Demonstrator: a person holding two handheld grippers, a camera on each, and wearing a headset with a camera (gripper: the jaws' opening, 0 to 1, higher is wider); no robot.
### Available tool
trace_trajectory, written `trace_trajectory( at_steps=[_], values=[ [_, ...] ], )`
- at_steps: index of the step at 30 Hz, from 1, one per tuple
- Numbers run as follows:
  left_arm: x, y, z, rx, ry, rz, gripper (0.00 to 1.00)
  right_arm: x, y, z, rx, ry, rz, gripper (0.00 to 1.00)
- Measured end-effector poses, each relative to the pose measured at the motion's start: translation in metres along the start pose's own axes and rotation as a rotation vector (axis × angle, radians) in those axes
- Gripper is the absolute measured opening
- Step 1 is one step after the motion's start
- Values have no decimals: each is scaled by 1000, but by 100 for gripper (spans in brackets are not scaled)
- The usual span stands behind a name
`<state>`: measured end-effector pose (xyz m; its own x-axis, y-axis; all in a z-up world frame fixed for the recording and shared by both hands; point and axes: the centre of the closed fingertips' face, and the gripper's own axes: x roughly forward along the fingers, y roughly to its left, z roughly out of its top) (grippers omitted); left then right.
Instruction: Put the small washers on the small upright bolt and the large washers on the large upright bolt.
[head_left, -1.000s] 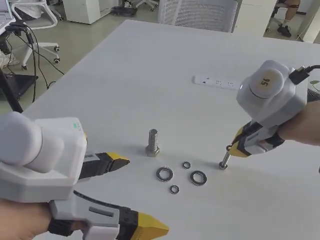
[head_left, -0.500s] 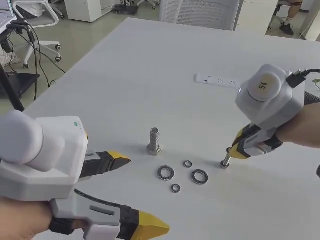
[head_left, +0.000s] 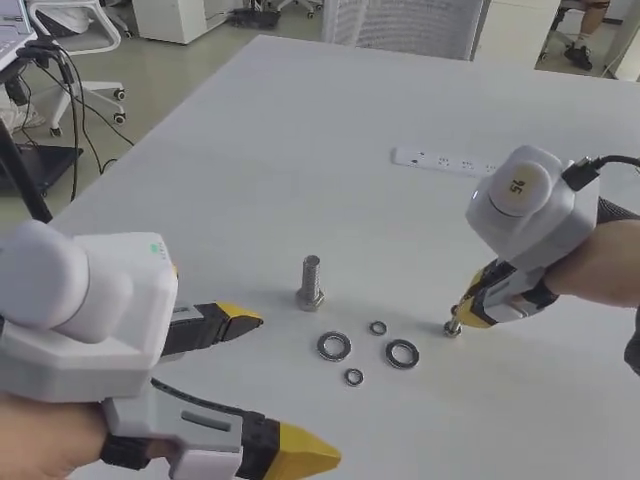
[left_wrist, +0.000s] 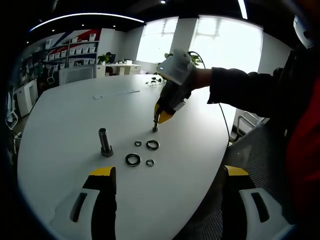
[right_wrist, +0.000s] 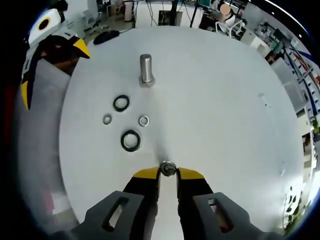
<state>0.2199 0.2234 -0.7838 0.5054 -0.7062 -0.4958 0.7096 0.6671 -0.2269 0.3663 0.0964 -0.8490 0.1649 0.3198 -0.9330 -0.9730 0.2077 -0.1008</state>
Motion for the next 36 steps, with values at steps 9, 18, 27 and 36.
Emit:
trace_trajectory(
  at_steps=[9,18,27,36],
  values=[
    [0,0,0,-2,3,1,87,5,1,-2,10,0,6,14],
    [0,1,-1,-3,7,3,87,11,4,-4,23,2,17,14],
    [0,2,-1,-6,9,3,87,14,5,-6,27,4,22,14],
    [1,2,-2,-9,8,4,86,16,6,-8,27,7,24,15]
  ],
)
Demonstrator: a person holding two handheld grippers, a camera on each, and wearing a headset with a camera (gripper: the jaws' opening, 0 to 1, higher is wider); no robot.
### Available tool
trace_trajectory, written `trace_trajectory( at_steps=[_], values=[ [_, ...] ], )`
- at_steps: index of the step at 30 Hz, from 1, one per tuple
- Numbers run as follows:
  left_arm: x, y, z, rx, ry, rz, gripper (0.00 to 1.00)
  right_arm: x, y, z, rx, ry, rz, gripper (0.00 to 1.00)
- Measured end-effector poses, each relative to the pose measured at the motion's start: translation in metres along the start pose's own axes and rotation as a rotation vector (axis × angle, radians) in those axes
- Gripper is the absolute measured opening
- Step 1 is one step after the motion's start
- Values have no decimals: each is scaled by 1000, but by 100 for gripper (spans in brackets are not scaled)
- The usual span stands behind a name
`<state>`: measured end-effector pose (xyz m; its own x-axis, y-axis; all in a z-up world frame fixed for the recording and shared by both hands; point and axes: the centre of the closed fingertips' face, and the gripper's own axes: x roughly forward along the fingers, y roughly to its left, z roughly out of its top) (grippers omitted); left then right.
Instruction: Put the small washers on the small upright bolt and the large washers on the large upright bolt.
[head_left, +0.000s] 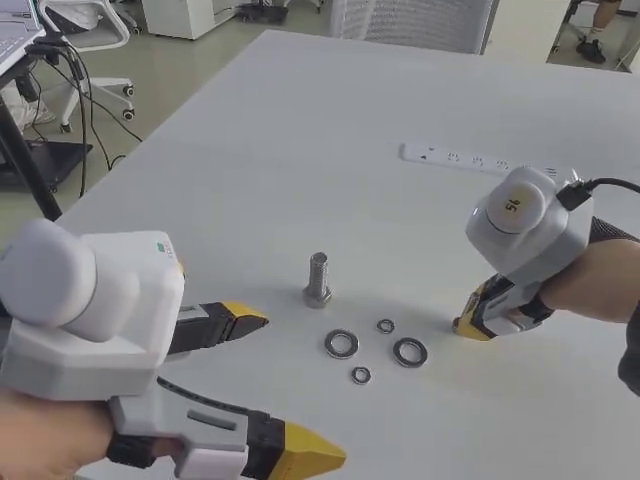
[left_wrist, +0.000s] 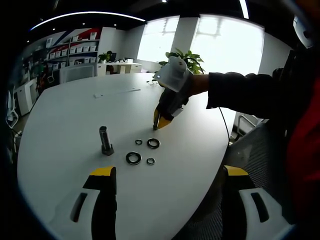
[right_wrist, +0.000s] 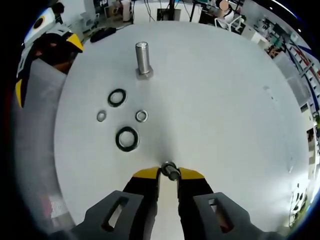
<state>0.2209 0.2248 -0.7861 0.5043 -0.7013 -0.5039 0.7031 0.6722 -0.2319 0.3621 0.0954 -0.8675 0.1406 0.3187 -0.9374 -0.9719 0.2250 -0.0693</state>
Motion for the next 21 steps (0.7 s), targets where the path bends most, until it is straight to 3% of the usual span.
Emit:
trace_trajectory(
  at_steps=[21],
  values=[
    [1,1,2,2,0,3,86,-2,-3,0,9,-18,1,24]
  ],
)
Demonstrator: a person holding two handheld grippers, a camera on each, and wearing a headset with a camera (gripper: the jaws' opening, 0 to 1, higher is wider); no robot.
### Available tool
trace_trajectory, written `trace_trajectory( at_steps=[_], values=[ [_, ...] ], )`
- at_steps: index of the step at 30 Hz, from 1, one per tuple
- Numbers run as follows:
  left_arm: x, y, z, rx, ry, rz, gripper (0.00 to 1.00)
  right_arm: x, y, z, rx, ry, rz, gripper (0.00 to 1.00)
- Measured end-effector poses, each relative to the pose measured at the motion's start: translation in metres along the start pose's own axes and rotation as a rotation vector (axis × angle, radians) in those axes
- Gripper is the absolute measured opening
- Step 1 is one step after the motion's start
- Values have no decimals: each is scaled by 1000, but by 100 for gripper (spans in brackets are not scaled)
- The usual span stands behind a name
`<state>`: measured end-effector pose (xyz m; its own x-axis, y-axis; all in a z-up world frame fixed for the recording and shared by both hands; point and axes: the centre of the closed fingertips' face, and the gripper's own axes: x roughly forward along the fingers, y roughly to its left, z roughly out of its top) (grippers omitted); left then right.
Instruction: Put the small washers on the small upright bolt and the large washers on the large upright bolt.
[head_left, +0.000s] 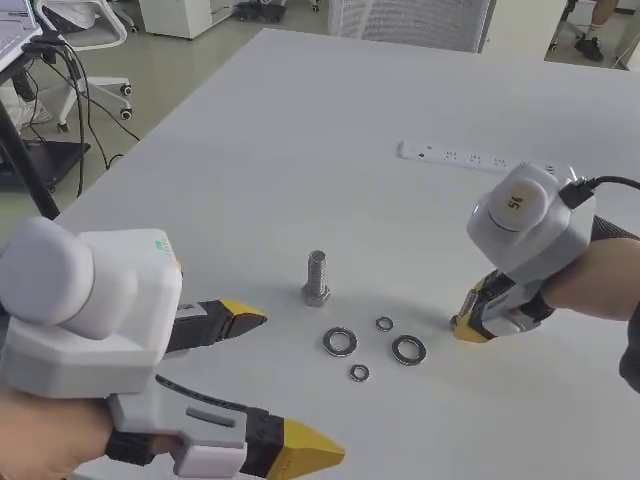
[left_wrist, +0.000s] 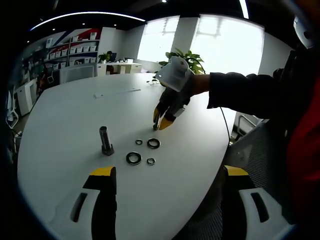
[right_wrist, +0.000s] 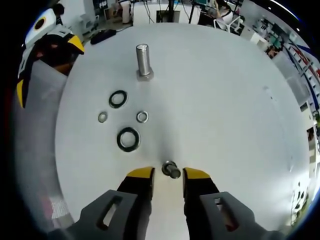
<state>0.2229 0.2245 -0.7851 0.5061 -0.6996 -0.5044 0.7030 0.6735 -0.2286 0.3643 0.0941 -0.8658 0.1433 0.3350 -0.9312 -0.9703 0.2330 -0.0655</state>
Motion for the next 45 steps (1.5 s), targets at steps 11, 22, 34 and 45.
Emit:
trace_trajectory(
  at_steps=[11,22,34,45],
  values=[
    [1,-1,0,1,-1,-1,87,-3,0,-4,16,-8,-6,31],
    [1,-1,0,6,0,-3,87,-9,0,-12,27,-8,-15,32],
    [1,-2,0,7,2,-9,86,-14,7,-19,41,-3,-16,32],
    [1,-3,0,13,1,-11,86,-17,19,-25,51,1,-7,32]
  ],
)
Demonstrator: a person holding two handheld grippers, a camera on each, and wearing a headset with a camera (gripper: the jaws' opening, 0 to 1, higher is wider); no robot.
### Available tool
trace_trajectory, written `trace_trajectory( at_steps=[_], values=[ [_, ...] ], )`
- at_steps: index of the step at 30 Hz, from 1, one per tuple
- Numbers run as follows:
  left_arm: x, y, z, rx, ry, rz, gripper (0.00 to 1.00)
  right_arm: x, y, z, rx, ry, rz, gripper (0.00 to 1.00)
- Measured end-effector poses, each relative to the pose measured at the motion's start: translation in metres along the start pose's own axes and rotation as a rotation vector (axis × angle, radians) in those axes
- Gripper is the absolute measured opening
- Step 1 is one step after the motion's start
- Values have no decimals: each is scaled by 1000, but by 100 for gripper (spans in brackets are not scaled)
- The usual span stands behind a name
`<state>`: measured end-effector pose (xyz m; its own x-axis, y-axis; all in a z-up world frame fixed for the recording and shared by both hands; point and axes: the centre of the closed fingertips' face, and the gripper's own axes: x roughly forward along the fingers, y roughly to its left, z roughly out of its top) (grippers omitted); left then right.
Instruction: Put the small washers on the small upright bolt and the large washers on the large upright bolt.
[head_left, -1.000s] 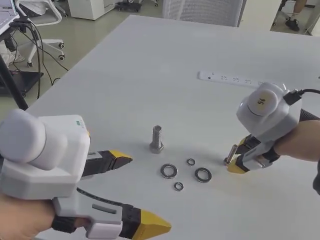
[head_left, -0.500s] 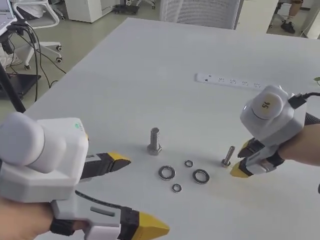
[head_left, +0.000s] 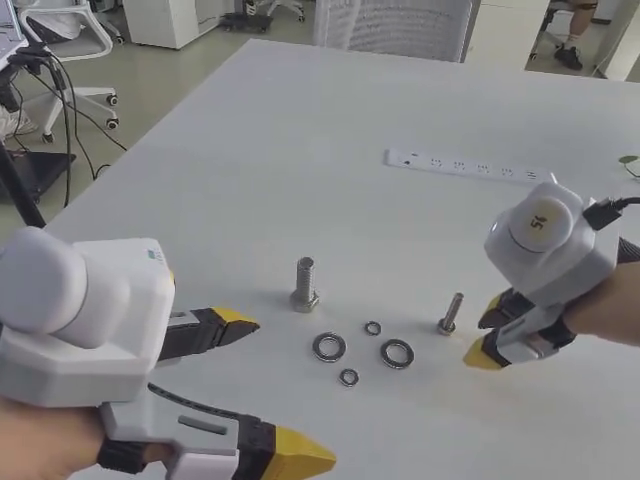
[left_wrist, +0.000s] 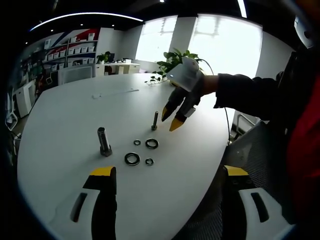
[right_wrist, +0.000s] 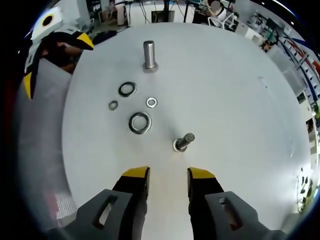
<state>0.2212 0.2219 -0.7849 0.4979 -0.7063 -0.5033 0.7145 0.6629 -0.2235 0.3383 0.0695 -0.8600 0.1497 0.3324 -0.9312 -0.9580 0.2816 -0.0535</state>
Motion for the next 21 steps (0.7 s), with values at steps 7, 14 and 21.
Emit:
trace_trajectory(
  at_steps=[7,14,21],
  values=[
    [0,0,0,2,-2,2,86,1,10,-2,6,-3,13,32],
    [-1,-1,1,5,-5,2,86,0,21,-3,2,-4,22,32],
    [-2,-2,1,10,-10,3,86,-1,31,-1,-5,-7,32,31]
  ],
)
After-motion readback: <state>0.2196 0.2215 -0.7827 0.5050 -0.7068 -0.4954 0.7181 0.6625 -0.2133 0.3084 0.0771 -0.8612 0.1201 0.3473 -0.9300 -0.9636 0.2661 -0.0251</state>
